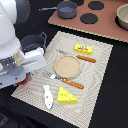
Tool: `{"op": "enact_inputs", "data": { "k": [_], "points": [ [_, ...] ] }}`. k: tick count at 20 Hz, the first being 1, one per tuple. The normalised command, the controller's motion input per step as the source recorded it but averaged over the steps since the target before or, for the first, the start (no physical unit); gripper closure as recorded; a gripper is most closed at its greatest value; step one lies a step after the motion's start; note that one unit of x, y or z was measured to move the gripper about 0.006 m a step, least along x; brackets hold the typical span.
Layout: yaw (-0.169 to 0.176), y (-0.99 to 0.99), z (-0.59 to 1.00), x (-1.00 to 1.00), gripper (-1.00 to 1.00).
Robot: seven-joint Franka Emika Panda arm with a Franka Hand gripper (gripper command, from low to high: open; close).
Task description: Interact with the objects in diverse but meaningful ways.
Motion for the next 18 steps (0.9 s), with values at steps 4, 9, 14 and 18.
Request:
{"op": "enact_inputs", "data": {
  "k": [4, 9, 14, 18],
  "points": [
    [0.0, -0.04, -0.01, 0.43, 1.0],
    [0.003, -0.1, -0.12, 0.25, 1.0],
    [0.003, -0.1, -0.12, 0.25, 1.0],
    [0.0, -0.07, -0.03, 0.26, -1.0]
  ]
}}
